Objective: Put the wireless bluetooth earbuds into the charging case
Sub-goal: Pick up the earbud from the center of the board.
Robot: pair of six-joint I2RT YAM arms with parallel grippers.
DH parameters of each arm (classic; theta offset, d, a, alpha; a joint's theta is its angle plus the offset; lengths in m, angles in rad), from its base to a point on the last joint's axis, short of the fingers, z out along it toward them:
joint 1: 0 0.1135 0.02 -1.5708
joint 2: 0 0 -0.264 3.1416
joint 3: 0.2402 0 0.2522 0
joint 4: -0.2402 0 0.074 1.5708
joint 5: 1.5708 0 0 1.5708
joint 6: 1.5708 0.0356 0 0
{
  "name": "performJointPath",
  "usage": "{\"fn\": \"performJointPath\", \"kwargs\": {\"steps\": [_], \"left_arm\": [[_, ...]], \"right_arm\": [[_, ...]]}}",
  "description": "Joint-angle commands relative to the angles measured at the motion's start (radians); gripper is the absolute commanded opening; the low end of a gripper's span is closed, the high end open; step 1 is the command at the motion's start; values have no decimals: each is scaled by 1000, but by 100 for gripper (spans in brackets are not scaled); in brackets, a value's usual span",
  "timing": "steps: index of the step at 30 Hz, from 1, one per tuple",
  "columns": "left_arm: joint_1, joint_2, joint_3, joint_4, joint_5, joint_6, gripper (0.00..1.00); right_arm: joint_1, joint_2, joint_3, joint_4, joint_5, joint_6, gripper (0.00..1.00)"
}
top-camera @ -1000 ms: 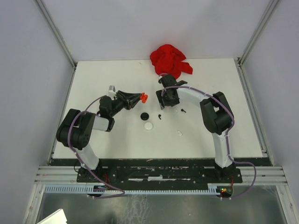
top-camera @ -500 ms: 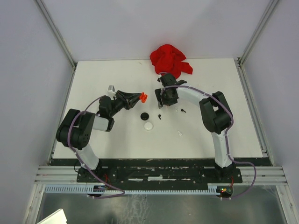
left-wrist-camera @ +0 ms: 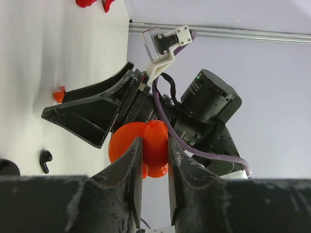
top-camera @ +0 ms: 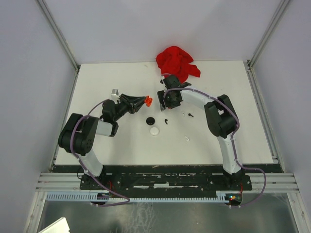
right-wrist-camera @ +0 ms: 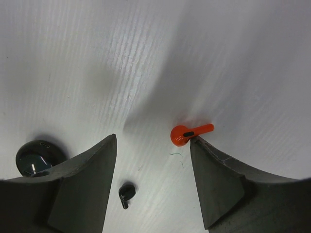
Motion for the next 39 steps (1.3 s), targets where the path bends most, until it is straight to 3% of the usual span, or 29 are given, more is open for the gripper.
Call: {"fn": "performJointPath", "kwargs": {"steps": [1, 13, 19, 39], "left_arm": [[9, 2, 6, 72, 18, -16, 3], [15, 9, -3, 84, 19, -20, 3], [14, 8, -6, 89, 18, -22, 3], [25, -10, -16, 89, 22, -24, 3]], "right_arm": [[14, 22, 49, 15, -24, 22, 70], [33, -95, -46, 119, -35, -48, 70], [33, -115, -52, 90, -47, -64, 70], [59, -50, -46, 99, -75, -69, 70]]}}
